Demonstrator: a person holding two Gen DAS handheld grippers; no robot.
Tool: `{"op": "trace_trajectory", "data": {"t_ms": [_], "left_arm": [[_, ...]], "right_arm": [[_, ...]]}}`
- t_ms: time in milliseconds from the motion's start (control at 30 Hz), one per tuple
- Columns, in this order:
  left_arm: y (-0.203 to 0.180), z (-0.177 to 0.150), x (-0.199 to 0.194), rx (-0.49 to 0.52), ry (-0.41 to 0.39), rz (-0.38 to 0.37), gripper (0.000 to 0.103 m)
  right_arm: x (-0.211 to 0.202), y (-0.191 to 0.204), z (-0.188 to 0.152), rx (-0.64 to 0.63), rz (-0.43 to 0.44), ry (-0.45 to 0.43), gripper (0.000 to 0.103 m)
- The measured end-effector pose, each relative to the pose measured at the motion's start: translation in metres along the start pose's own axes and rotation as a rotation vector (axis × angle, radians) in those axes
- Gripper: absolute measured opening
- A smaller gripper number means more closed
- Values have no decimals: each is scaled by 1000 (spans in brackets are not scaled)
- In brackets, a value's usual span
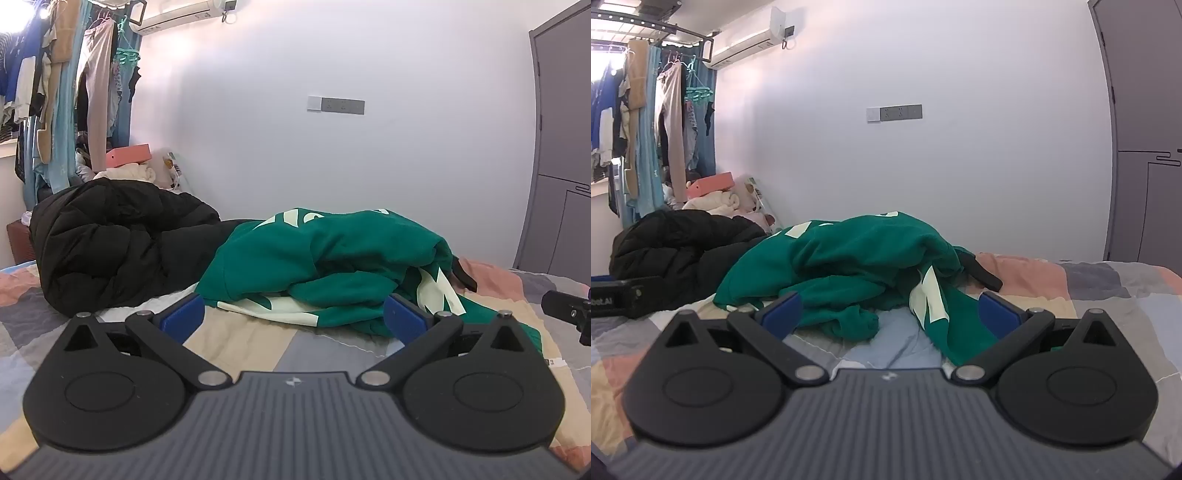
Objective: Fold large clothes
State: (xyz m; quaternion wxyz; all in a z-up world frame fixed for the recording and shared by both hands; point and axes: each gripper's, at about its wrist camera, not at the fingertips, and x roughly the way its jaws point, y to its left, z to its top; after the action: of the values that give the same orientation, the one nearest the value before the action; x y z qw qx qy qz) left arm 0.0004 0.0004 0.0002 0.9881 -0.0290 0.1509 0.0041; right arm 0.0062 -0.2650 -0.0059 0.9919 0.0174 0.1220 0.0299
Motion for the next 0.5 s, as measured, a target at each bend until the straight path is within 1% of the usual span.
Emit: {"op": "trace_trajectory", "data": {"t_ms": [400,500], "left_arm": [[-4,-1,-2,8,-6,10,103],[-3,-4,-3,-2,-3,11,103]], "right_arm": [[-1,-6,-1,-2,6,7,103],[-1,-1,-2,-14,5,4,103]]}}
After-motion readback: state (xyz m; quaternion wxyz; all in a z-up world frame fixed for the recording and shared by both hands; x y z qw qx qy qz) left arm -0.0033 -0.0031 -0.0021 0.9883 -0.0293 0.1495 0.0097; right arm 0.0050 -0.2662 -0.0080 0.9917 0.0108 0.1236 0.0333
